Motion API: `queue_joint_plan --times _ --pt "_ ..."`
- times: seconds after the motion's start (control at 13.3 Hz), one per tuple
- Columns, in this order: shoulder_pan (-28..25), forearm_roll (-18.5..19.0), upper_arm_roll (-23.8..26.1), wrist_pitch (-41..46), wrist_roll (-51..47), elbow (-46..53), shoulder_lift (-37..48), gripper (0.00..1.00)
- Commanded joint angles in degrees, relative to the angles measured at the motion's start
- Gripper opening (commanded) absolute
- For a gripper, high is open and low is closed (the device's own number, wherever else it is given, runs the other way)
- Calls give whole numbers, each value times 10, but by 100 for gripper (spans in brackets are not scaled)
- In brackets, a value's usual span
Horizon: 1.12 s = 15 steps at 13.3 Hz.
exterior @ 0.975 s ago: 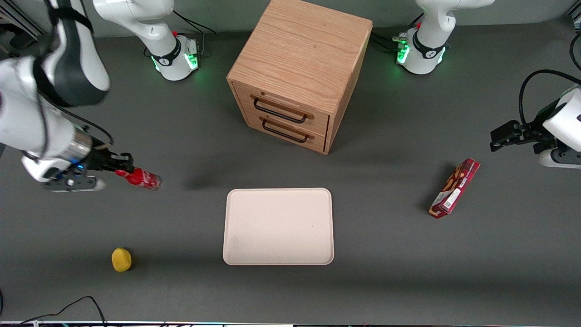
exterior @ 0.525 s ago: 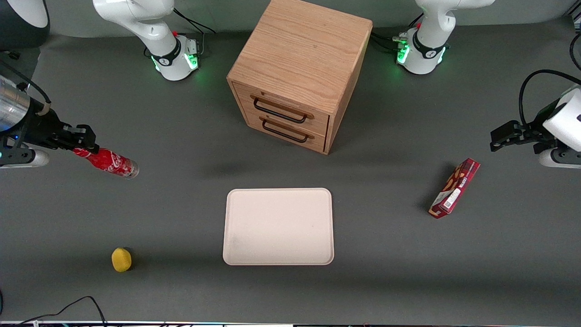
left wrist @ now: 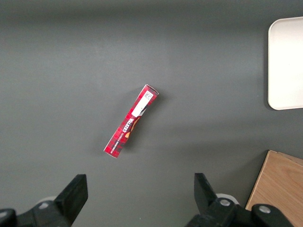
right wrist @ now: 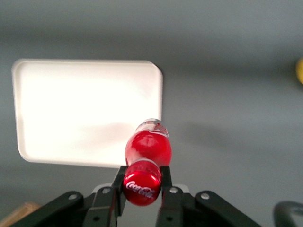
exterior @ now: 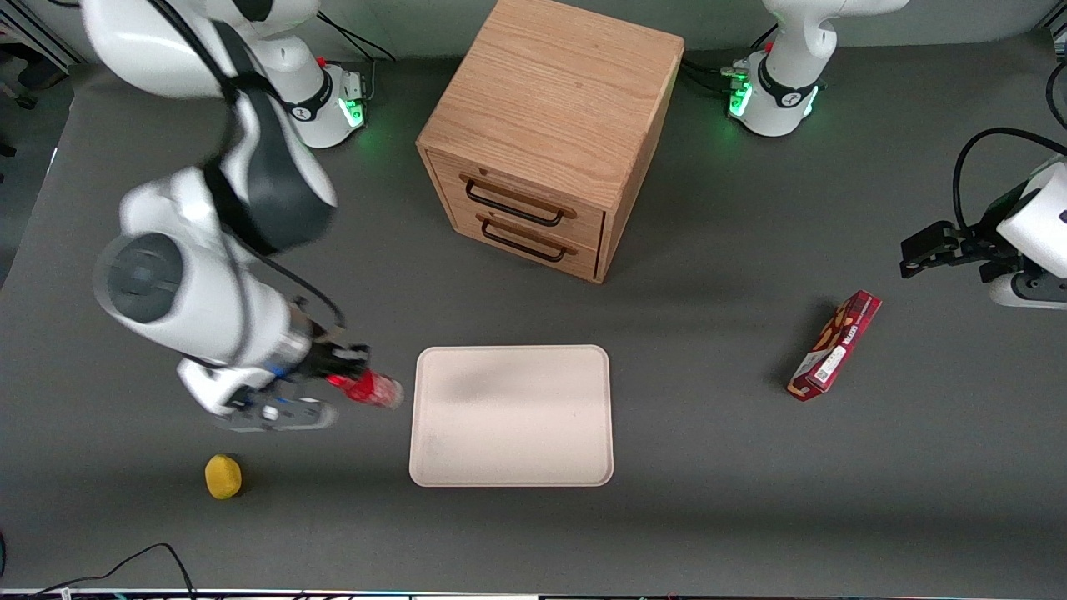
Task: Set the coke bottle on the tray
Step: 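Lift the bottle and carry it toward the white tray, then lower the held bottle onto the tray's edge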
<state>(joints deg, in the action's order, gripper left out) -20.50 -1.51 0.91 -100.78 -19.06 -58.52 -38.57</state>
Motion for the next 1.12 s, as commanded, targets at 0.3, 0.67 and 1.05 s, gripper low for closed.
queue_joint_plan --times 0.3,0.67,1.05 --pt "-64 1 -59 -126 1 58 -115 0" --pt "-64 5 -64 -133 17 53 -135 0" --pt "-57 10 -64 -134 36 45 -143 35"
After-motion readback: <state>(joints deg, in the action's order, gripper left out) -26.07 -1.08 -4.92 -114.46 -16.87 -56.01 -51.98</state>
